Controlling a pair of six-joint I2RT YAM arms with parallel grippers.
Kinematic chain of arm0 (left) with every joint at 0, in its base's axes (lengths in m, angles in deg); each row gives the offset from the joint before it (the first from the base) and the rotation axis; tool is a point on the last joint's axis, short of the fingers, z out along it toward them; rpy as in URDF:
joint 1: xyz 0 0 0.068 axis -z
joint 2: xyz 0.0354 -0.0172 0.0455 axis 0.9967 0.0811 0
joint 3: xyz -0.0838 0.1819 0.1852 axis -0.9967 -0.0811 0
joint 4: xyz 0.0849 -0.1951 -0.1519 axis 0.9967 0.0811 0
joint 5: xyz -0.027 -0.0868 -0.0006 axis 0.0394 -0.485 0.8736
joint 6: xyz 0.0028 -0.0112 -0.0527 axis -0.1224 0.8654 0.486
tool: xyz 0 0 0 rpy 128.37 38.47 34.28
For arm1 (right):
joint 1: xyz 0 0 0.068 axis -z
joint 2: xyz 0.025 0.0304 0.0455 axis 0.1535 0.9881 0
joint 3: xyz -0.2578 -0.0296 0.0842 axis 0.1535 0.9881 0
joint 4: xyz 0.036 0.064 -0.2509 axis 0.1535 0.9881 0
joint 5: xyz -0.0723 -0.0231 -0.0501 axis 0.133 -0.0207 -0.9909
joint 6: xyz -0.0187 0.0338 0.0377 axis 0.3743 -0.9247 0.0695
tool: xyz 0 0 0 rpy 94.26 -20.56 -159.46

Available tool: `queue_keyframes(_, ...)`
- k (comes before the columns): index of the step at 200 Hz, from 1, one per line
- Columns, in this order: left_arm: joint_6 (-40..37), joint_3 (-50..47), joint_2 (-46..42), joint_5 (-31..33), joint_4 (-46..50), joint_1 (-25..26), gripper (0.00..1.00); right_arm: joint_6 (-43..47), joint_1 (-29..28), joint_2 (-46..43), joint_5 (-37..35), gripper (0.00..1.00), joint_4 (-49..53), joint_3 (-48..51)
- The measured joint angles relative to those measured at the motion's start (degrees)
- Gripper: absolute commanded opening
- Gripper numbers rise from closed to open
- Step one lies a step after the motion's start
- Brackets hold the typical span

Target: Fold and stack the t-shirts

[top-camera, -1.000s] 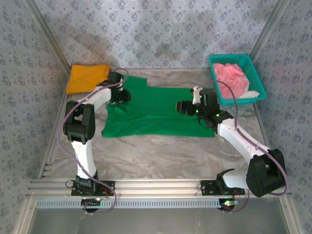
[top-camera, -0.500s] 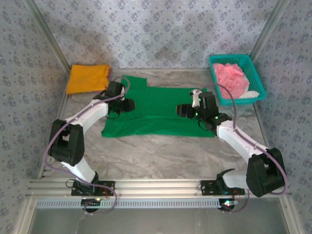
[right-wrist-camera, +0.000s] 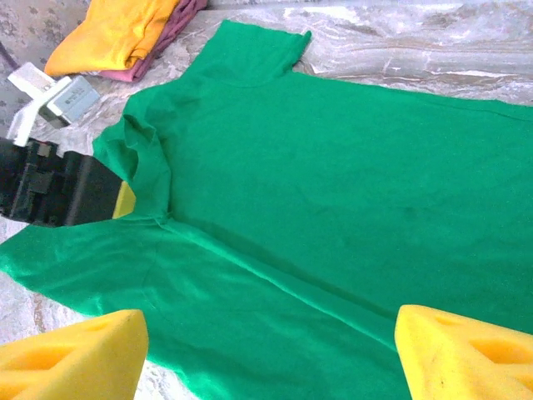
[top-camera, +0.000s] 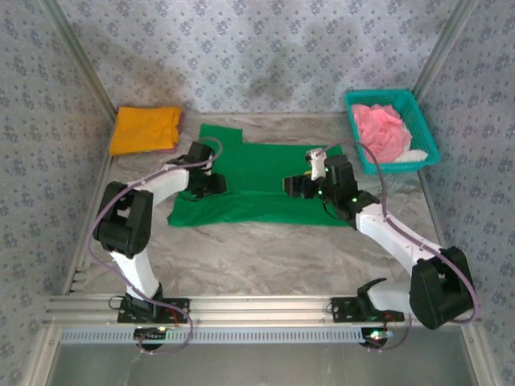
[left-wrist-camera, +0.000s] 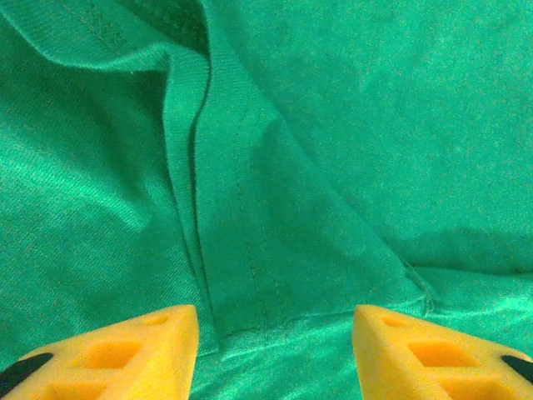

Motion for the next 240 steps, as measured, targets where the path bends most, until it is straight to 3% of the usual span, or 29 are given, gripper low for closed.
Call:
queue_keyframes(34,0.42,0.31,1.44,0.17,-0.72,0.59,0.36,0.50,0.00,-1.88,-1.27,0.82,-0.35,0.35)
queue_keyframes(60,0.44,1.16,3.17,0.20,-0.98,0.85,0.37,0.74,0.00,-2.56,-1.97,0.83,-0.35,0.87)
queue_keyframes(90,0.81,1.42,4.02,0.26,-1.33,0.85,0.16,0.76,0.00,-3.45,-2.80,0.84,-0.31,1.57)
queue_keyframes(121,0.33,1.88,4.02,0.44,-1.31,0.85,0.03,0.76,0.02,-3.56,-3.37,0.84,-0.31,1.64)
queue_keyframes(189,-0.70,11.08,6.25,2.54,1.27,1.49,0.03,0.76,0.02,-3.72,-3.67,0.85,-0.31,1.97)
queue_keyframes(240,-3.43,22.10,14.32,4.17,5.35,2.60,0.22,0.76,0.02,-3.78,-3.69,0.85,-0.31,1.99)
